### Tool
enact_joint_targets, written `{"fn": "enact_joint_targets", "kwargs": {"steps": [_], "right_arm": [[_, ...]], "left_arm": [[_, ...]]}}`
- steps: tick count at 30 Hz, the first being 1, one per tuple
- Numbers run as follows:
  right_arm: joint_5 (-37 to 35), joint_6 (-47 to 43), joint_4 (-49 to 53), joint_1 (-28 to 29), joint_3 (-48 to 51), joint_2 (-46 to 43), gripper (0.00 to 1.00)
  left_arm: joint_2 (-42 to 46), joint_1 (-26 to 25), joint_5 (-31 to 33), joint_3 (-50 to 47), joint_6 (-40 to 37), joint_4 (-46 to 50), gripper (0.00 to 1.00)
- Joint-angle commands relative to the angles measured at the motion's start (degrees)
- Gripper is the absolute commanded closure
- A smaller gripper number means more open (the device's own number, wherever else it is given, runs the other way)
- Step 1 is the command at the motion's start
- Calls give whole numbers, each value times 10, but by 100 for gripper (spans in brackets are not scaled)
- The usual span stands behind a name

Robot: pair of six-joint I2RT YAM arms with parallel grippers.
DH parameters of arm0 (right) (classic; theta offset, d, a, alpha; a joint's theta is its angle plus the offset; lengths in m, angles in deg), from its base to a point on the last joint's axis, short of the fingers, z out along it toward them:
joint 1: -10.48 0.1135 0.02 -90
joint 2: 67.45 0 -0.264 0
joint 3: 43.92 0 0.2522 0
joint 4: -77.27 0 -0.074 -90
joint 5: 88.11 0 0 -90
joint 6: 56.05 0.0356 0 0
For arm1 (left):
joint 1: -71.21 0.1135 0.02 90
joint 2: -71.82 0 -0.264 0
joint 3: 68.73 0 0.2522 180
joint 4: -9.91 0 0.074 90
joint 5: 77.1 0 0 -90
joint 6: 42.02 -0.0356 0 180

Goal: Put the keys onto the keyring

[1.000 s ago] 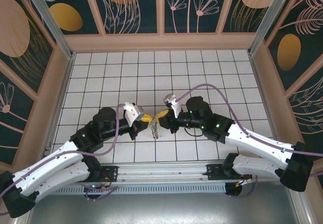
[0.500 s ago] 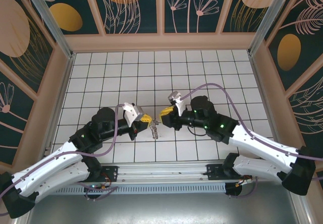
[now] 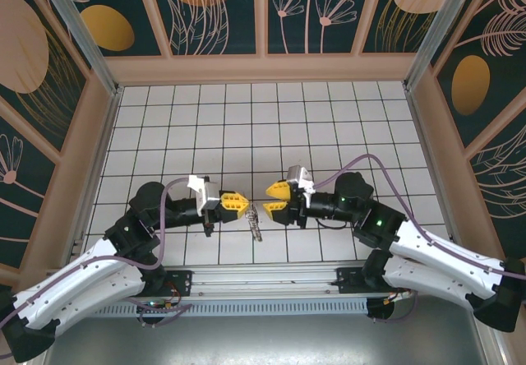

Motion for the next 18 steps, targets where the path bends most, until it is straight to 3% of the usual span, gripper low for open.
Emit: {"fn": "enact_joint_targets", "kwargs": {"steps": [1, 9, 18], "right_arm": [[50, -28, -62, 13, -12, 9, 60], [59, -50, -79, 37, -16, 22, 60], [41, -50, -87, 38, -31, 58, 69]], "left_arm": [[2, -3, -38, -1, 9, -40, 100], [-1, -3, -49, -3, 5, -43, 100], [-6, -2, -64, -2, 6, -43, 100]]}}
